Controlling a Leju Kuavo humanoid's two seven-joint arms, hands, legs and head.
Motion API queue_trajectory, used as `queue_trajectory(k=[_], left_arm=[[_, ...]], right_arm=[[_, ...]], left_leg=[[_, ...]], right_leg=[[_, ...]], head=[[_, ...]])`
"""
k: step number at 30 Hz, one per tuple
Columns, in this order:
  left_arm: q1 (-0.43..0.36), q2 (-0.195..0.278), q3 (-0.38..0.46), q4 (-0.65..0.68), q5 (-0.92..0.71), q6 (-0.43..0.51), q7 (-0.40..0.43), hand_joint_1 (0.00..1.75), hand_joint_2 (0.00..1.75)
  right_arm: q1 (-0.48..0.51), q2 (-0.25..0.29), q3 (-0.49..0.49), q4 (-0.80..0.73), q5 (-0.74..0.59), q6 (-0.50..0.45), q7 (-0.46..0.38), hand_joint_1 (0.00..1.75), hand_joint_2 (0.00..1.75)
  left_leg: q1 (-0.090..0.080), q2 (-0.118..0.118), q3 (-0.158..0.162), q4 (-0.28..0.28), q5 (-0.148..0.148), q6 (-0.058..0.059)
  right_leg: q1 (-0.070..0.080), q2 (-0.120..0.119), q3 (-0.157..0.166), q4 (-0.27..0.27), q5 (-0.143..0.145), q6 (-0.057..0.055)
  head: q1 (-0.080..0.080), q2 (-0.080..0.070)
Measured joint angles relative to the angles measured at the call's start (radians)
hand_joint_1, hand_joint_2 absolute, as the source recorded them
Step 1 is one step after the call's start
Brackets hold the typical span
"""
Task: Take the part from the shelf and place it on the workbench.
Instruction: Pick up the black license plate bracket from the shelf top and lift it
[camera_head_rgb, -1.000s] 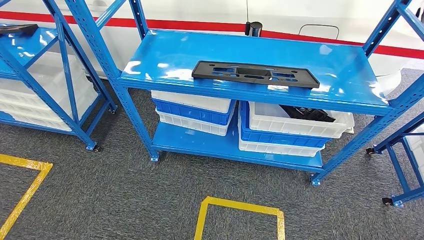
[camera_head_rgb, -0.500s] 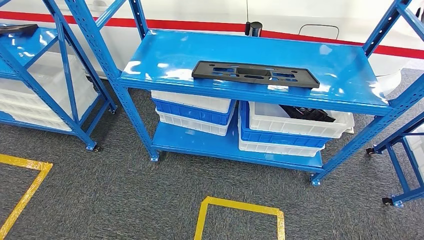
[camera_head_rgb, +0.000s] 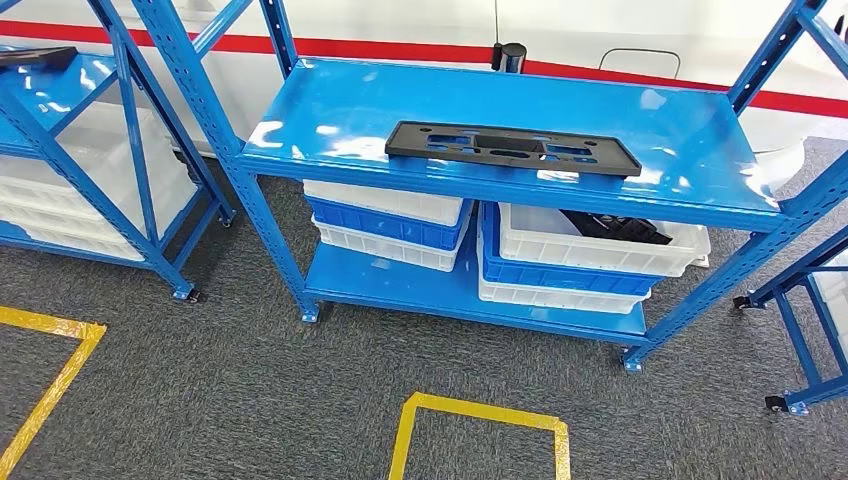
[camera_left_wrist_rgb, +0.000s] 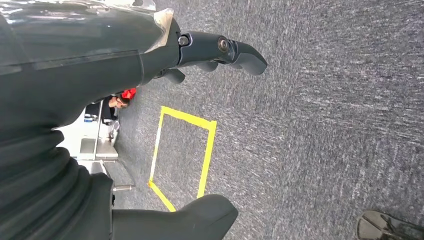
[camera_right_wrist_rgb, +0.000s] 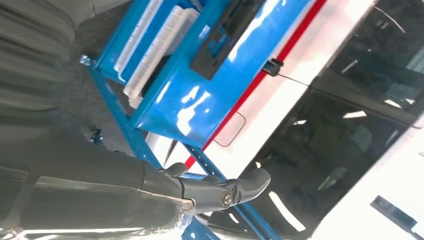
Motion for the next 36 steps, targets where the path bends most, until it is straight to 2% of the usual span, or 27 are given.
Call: queue_trajectory(k=[9,13,31,35,36], left_arm=[[0.014,0.015,-0.001,-0.011,0.031,-0.051,-0.039,0.00,1.75],[0.021,0.022,-0.004,-0.019,0.045,-0.074,-0.055,0.00,1.75],[0.052,0.055,-0.028,-0.062,0.107,-0.176,-0.131,0.00,1.75],[0.061,0.063,-0.036,-0.072,0.120,-0.199,-0.147,0.00,0.00],[0.062,0.065,-0.038,-0.074,0.123,-0.205,-0.152,0.00,0.00]], right_arm=[[0.083,0.192,0.009,0.204,0.145,0.043,-0.069,0.00,0.00],[0.120,0.281,0.016,0.294,0.208,0.062,-0.100,0.00,1.75],[0.284,0.697,0.037,0.694,0.495,0.147,-0.236,0.00,1.75],[0.320,0.790,0.041,0.781,0.560,0.166,-0.267,0.00,0.00],[0.328,0.814,0.042,0.803,0.576,0.171,-0.275,0.00,0.00]], left_leg=[[0.000,0.000,0.000,0.000,0.000,0.000],[0.000,0.000,0.000,0.000,0.000,0.000],[-0.001,0.000,0.000,0.000,0.000,0.000],[-0.001,0.000,0.000,0.000,0.000,0.000],[-0.001,0.000,0.000,0.000,0.000,0.000]], right_leg=[[0.000,0.000,0.000,0.000,0.000,0.000],[0.000,0.000,0.000,0.000,0.000,0.000],[-0.001,0.000,0.000,0.000,0.000,0.000],[-0.001,0.000,0.000,0.000,0.000,0.000],[-0.001,0.000,0.000,0.000,0.000,0.000]], head=[[0.000,0.000],[0.000,0.000],[0.000,0.000],[0.000,0.000],[0.000,0.000]])
